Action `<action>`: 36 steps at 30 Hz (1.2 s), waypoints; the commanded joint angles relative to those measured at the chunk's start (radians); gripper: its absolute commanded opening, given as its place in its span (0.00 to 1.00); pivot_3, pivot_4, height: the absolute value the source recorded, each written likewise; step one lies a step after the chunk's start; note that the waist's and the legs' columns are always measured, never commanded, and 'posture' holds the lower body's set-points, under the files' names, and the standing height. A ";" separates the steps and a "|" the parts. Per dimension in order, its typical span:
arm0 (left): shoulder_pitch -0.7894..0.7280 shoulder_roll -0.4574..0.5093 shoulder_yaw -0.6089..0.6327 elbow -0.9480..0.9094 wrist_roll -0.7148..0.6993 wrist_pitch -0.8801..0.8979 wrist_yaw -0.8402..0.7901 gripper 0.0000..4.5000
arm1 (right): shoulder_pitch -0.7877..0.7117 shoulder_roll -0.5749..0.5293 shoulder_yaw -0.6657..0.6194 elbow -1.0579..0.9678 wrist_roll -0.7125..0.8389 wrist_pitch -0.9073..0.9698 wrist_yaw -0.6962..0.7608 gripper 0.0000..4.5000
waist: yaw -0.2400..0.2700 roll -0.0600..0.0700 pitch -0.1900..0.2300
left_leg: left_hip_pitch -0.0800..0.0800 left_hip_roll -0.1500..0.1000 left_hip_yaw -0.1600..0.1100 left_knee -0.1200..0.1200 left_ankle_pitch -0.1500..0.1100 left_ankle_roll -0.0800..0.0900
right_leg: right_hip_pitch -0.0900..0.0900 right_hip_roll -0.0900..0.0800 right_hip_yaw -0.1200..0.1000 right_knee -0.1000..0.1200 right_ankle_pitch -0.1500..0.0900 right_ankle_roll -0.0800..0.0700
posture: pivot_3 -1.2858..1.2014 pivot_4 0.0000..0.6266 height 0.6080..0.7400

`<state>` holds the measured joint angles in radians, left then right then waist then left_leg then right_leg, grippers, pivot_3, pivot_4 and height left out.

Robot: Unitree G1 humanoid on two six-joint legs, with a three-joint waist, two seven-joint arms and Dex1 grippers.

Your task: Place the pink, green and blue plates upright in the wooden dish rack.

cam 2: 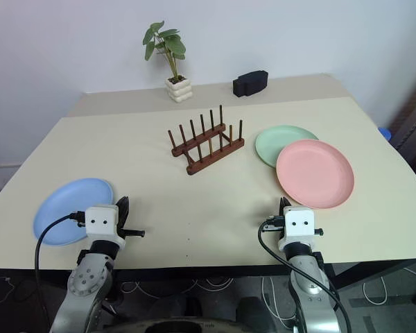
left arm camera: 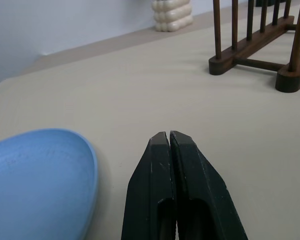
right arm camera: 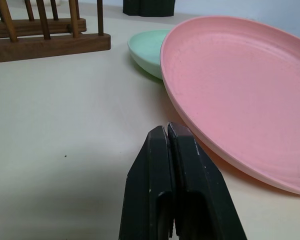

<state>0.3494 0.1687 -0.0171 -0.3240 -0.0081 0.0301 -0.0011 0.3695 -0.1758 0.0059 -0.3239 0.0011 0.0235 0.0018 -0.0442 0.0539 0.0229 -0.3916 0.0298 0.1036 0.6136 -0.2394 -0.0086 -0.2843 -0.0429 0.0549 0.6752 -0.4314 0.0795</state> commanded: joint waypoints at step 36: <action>-0.019 0.000 -0.006 0.018 -0.004 0.006 -0.004 0.01 | -0.009 -0.001 0.001 0.034 0.004 0.007 0.004 0.00 | 0.001 -0.080 0.100 | 0.001 0.001 -0.014 0.000 -0.008 -0.003 | 0.012 0.001 -0.008 -0.024 0.007 0.000 | 0.52 0.24 1.00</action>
<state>0.3357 0.1664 -0.0245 -0.3090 -0.0106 0.0300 -0.0025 0.3644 -0.1751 0.0085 -0.2922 0.0021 0.0265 0.0030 -0.0432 -0.0259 0.1231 -0.3903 0.0312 0.0896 0.6136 -0.2474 -0.0116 -0.2731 -0.0425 0.0466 0.6514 -0.4247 0.0798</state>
